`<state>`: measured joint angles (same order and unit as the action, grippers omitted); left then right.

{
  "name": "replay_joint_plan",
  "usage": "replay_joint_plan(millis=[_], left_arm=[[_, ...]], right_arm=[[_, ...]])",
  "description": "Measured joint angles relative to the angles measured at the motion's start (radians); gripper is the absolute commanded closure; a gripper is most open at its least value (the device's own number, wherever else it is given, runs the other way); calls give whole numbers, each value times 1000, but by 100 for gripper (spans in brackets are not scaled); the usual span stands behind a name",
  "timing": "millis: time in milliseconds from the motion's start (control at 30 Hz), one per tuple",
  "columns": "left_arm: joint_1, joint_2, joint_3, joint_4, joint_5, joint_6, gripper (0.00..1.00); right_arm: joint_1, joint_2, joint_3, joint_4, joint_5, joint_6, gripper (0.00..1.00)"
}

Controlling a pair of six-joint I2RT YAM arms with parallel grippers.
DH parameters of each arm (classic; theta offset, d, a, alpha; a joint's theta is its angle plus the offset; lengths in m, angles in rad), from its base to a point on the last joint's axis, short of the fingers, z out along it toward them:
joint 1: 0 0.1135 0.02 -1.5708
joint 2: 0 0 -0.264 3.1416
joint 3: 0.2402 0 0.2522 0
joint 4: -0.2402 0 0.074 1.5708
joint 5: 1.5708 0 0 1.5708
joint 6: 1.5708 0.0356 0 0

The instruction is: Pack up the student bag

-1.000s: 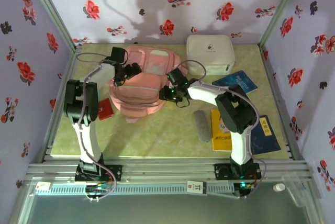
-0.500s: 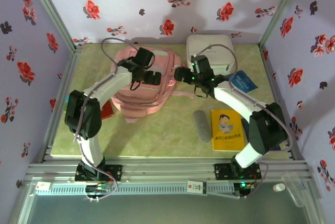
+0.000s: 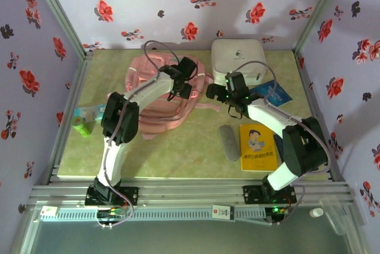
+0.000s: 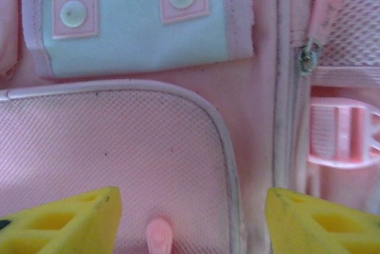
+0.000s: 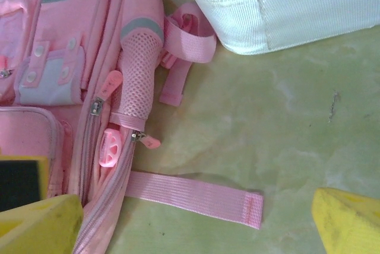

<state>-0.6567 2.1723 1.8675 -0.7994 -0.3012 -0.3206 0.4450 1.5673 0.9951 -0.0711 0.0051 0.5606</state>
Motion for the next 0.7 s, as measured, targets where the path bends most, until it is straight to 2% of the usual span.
replay_joint_plan(millis=[367, 533, 700], left_arm=[[-5, 137, 147, -68, -47, -18, 54], [-6, 154, 155, -74, -53, -32, 69], [-11, 154, 166, -87, -56, -45, 89]], right_arm=[[-11, 2, -26, 52, 10, 32, 6], [-18, 20, -26, 68, 0, 38, 10], [-18, 51, -26, 76, -10, 34, 10]])
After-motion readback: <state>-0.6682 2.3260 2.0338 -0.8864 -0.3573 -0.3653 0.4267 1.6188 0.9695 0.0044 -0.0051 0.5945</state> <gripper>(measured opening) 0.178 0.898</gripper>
